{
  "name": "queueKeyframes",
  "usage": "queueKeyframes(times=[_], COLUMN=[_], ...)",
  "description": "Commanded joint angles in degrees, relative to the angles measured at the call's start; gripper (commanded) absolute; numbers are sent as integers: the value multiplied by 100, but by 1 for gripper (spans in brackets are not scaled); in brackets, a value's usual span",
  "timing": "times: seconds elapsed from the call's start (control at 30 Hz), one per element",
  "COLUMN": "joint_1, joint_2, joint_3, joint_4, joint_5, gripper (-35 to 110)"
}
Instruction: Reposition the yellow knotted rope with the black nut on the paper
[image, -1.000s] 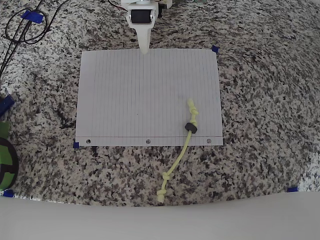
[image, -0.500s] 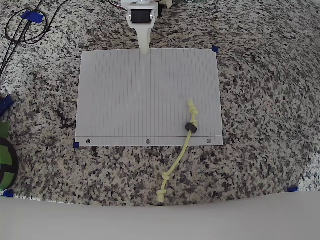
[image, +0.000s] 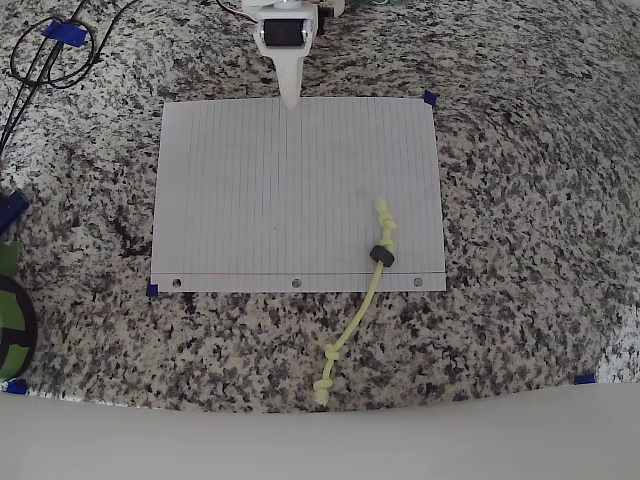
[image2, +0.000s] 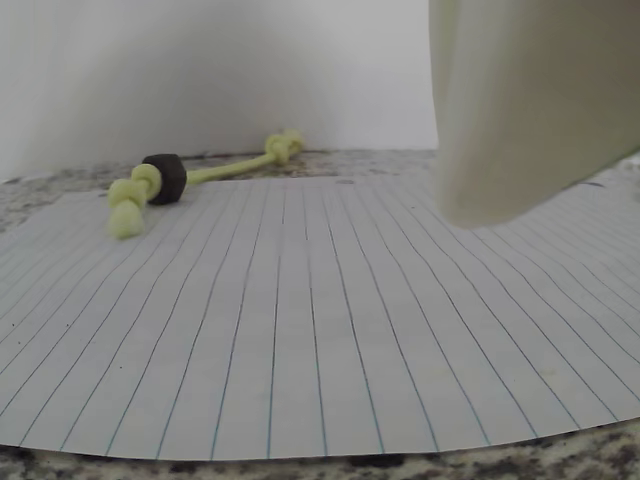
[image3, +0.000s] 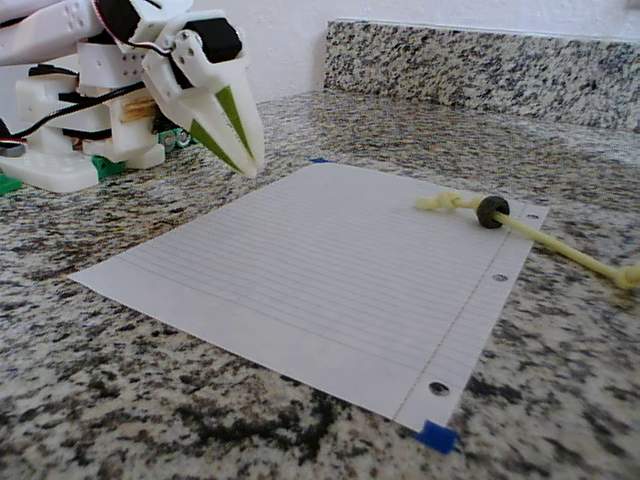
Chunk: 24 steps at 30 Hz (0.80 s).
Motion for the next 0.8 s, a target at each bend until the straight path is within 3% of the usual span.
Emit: queueKeyframes(times=[0.0, 0.13, 0.27, 0.5, 0.7, 0.77], joint_1=[-53, -88, -123, -387, -404, -475], joint_2=[18, -88, -580, -2637, -4219, -4667], joint_3=[141, 114, -308, -1890, -2953, -3138], joint_4=[-35, -193, -686, -1204, -1740, -2039], joint_5=[18, 35, 773, 2637, 2698, 3182], gripper=[10, 10, 10, 10, 13, 14])
